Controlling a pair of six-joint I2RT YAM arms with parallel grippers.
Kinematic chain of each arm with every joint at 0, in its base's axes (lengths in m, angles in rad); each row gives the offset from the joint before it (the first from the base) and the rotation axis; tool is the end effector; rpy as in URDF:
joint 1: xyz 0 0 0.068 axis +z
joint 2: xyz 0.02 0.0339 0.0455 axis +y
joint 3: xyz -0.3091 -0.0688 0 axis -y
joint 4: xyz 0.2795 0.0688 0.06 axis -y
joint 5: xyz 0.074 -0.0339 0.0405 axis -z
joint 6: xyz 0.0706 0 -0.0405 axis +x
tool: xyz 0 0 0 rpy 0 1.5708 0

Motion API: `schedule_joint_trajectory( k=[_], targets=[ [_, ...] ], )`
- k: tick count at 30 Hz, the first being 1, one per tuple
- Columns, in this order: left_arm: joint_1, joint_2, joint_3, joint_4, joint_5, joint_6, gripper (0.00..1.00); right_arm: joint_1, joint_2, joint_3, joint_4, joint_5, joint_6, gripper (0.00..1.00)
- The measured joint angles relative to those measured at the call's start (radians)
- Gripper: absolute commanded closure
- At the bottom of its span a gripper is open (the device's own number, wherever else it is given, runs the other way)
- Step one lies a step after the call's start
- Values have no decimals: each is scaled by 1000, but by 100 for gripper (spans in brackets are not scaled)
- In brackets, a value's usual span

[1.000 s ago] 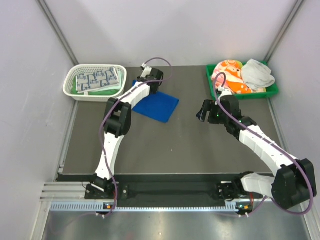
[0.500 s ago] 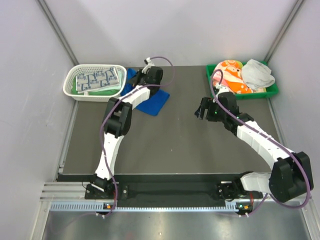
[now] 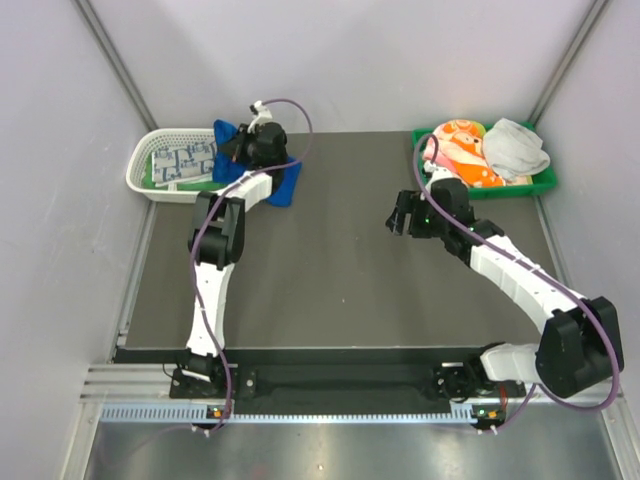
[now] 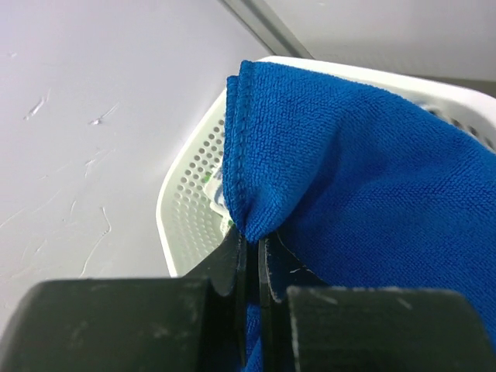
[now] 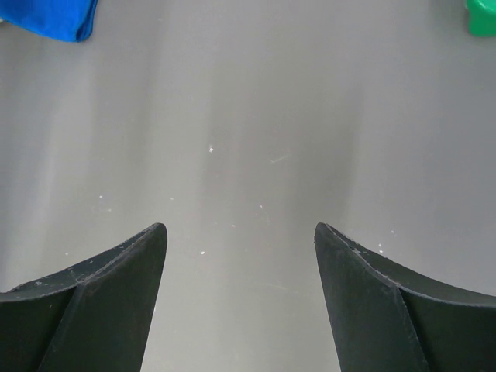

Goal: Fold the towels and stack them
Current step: Neatly place the folded towel into the bin

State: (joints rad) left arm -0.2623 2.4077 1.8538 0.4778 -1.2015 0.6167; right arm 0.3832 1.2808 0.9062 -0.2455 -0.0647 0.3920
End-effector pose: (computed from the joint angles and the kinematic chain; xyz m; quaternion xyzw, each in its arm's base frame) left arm 0.6139 -0.0967 0.2170 -0.0902 0.7110 0.5070 0.4788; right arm 0.3055 0.1281 0.2793 -0.0109 0.8887 0.1995 0.4126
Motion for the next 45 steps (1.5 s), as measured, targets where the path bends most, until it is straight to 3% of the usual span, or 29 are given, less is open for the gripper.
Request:
schedule_joint_trajectory(
  k=[7,19,37,38,40,41,45],
  targets=[
    [69,0,-2,98,20,30,100,47,32,47,-7,16,-8,23],
    [172,25,14,79,88,-43,100,131,156,126,-35,29,-23,24],
    [346,121,248,-217,183,-260,100,182,234,183,-60,50,-37,24],
    [352,122,252,-232,188,-273,98,183,240,183,-61,50,-39,24],
    [360,122,262,-270,196,-298,76,186,249,183,-62,50,-41,24],
    [362,123,269,-286,199,-312,58,187,252,183,-62,50,-42,24],
    [364,130,280,-326,203,-360,34,192,253,185,-63,52,-42,24]
  ],
)
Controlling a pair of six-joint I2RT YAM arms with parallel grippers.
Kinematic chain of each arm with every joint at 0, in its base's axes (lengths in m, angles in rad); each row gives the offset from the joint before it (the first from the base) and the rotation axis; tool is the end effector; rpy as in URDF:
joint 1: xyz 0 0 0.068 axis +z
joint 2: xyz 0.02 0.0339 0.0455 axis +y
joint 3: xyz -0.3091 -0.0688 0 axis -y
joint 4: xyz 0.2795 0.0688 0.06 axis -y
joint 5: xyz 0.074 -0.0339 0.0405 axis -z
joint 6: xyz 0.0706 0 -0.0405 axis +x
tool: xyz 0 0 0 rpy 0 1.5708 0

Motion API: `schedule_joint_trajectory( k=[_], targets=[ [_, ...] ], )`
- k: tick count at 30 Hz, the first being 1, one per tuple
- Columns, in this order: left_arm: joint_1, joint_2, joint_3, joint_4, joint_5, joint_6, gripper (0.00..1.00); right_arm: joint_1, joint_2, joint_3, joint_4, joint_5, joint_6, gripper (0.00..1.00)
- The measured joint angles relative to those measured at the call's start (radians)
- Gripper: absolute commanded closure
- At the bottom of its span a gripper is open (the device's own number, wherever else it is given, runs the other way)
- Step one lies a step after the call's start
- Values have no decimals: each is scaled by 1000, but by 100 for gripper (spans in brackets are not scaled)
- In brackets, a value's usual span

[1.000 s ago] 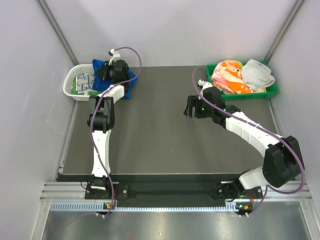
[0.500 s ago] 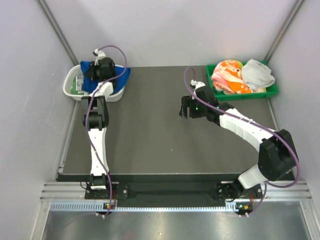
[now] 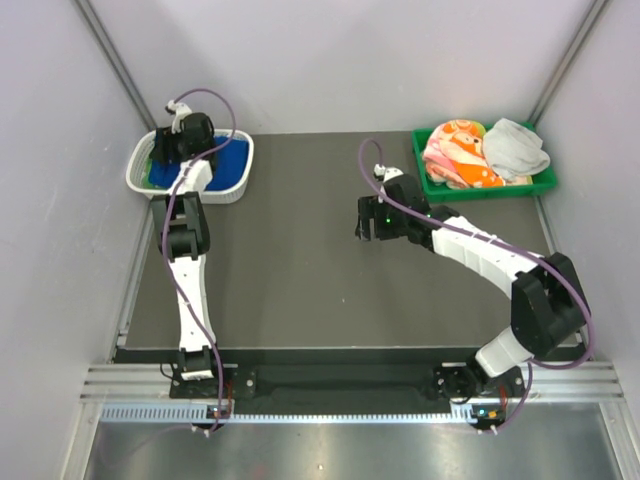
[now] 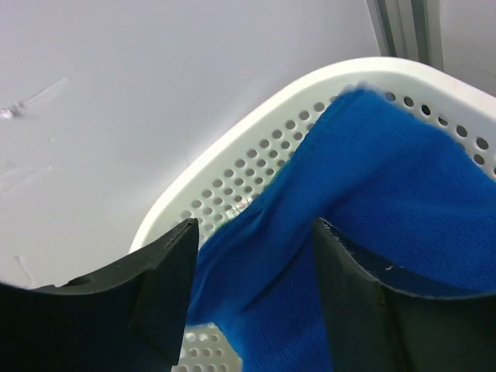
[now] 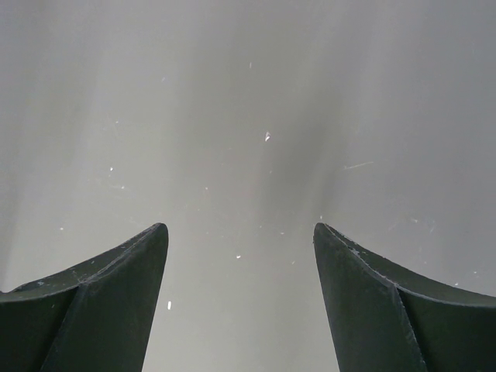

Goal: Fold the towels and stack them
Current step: Neatly place the folded towel into the bin

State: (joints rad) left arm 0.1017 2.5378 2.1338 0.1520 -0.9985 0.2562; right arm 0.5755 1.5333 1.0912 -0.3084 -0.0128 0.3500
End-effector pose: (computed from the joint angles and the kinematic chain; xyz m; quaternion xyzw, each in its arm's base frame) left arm 0.6543 0.1264 0.2063 -0.2389 0.7145 0.4681 0.4619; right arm 0.3288 0.2144 0.2584 -0.1057 0.9109 0.1833 0.3542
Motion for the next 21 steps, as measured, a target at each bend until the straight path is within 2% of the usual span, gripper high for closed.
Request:
schedule_joint_trajectory(
  k=[5,11,16,21],
  targets=[
    [0,8,0,-43,-1,-43,27,7,0,3,0,14,0,24],
    [-1,6,-11,-62,-8,-106,25,13,0,3,1,20,-1,24],
    [-10,-45,-133,-55,-8,-180,25,17,0,3,5,30,-1,23],
    [-20,-164,-300,-45,40,-293,25,21,-3,-5,31,41,-1,23]
  ],
)
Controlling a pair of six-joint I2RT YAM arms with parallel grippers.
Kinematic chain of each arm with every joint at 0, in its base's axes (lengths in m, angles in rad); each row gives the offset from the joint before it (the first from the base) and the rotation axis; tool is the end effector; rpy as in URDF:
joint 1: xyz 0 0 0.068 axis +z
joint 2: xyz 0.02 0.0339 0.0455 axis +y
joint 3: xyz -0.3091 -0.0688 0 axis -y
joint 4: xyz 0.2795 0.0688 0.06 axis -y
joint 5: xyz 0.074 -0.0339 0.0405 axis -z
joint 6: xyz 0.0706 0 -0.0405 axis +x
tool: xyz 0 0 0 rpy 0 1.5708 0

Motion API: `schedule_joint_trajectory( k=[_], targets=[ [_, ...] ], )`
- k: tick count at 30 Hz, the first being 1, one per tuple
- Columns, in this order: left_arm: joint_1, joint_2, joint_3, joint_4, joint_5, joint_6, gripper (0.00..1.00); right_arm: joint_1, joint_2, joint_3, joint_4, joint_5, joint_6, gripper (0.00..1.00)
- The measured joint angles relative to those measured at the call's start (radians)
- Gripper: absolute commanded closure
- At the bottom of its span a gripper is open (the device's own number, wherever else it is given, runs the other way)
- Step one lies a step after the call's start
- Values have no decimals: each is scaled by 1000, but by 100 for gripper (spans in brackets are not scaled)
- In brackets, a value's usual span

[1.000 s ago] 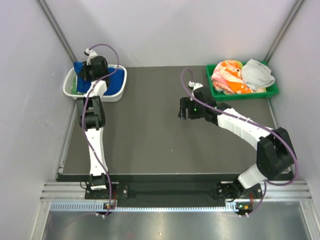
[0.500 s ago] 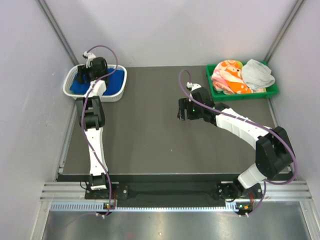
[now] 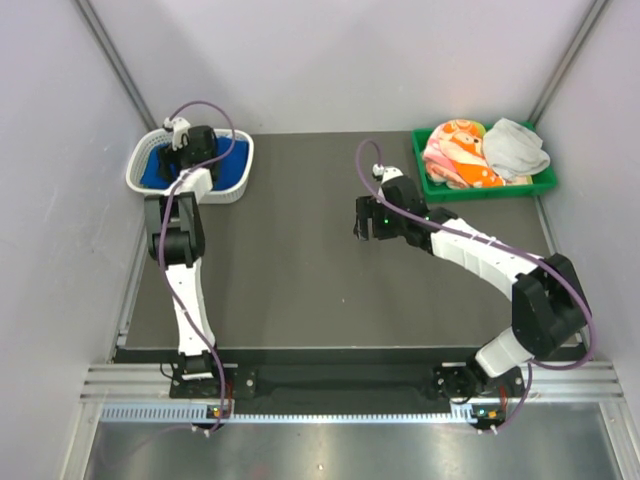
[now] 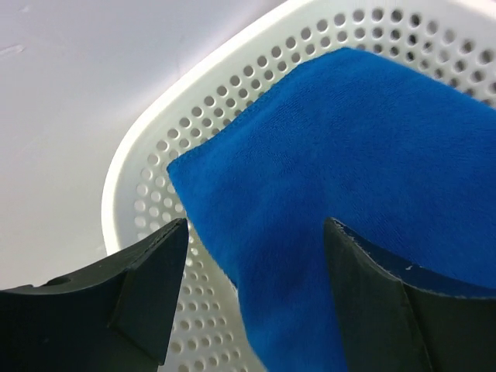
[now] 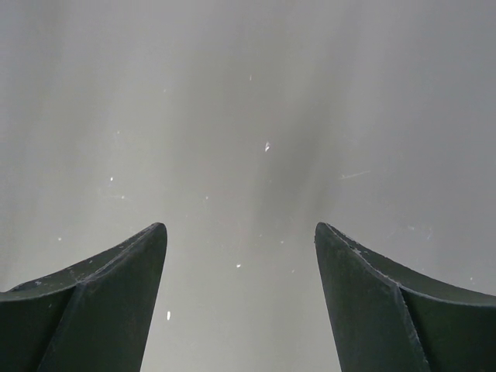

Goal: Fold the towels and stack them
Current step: Neatly place the folded towel into the bin

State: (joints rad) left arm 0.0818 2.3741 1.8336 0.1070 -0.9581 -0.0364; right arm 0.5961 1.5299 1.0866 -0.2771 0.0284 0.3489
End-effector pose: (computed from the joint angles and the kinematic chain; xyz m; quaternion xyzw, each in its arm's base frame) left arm 0.6102 0.1080 0.1876 -0.2919 0.7318 0.3991 0.4689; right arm 0.3274 0.2197 0.2613 -0.1065 0.9046 0.1762 0.3732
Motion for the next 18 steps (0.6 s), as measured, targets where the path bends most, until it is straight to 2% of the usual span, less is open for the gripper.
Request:
schedule_joint_trajectory(
  k=[9,11,12,13,14,18],
  targets=[
    [-92,-254,-251,30,87,-190,25,2,-54,-56,66,42,-6,16],
    [-136,-311,-312,36,108,-229,25,2,-71,-70,89,57,-8,14],
    [-161,-338,-341,35,112,-245,26,2,-81,-79,100,66,-8,9],
    [-193,-368,-374,38,122,-266,26,2,-93,-87,111,74,-7,1],
    [-205,-398,-411,39,129,-285,26,2,-107,-100,123,81,-5,0],
    [-372,-511,-538,2,171,-355,28,1,-184,-153,148,107,-2,0]
  ],
)
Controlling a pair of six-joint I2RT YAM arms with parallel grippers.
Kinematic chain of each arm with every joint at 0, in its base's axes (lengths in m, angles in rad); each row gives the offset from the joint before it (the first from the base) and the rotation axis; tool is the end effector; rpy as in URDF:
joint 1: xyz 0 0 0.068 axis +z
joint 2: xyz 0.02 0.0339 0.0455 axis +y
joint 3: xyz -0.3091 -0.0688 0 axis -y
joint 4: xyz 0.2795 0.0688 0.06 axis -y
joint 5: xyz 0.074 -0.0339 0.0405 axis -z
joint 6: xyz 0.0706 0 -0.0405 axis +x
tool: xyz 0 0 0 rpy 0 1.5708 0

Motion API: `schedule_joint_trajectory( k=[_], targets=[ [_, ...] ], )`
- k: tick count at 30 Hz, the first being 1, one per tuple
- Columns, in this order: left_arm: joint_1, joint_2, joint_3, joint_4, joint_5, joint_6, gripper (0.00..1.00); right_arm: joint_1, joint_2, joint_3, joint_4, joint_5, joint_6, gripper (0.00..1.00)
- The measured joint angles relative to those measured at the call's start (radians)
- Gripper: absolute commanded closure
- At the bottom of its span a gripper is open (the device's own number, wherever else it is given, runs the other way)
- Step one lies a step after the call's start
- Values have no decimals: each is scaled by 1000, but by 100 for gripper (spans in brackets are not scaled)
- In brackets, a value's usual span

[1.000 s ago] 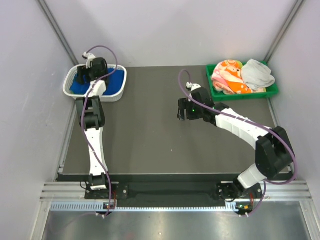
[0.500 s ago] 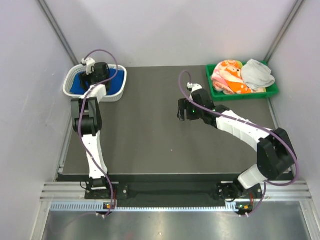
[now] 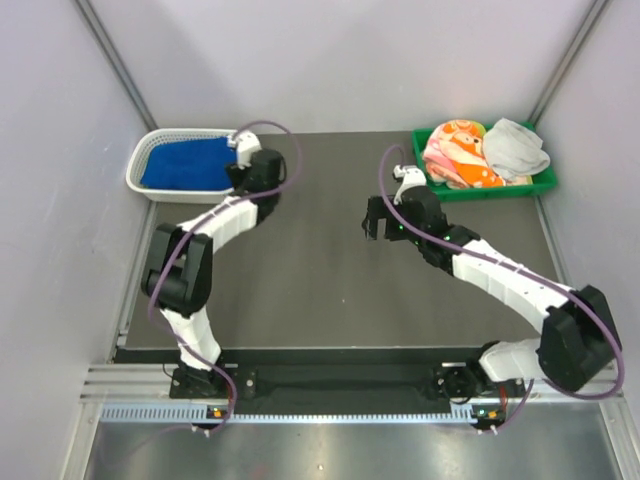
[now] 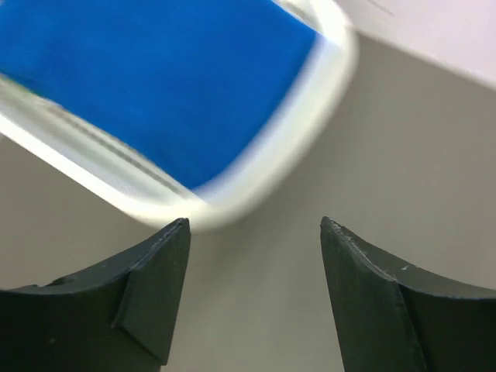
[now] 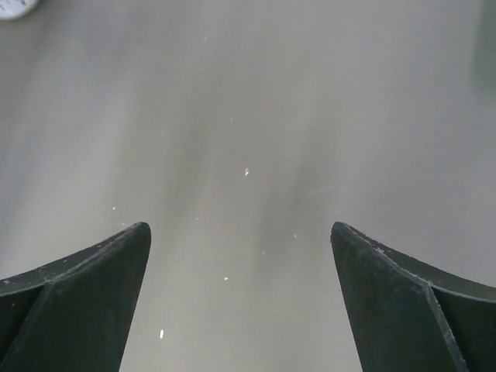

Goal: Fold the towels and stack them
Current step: Neatly place the folded towel into the bin

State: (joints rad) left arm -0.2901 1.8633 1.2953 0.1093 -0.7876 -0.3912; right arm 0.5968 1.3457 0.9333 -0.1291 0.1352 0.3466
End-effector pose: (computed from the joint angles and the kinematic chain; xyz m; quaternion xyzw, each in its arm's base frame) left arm 0.4820 -0.0917 0.2549 -0.2419 0.7731 0.1443 0.5683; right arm 0.2986 0.1913 0.2835 -0.0754 0.8658 0.1708 0.4642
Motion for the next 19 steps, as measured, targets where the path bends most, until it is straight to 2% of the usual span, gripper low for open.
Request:
schedule_joint_trajectory(
  k=[7,9,12,19],
  targets=[
    [-348,-181,-125,-157,162,-50,29,-4,-129,-40,-5,59,22,0],
    [-411,-227,-146,-214,227,-54,28,-5,-162,-42,-14,83,26,0],
    [-454,-327,-213,-298,311,-56,28,-5,-197,-45,-24,113,34,0],
    [-445,-495,-275,-441,418,-53,28,-8,-252,-109,-21,150,44,0]
  ],
)
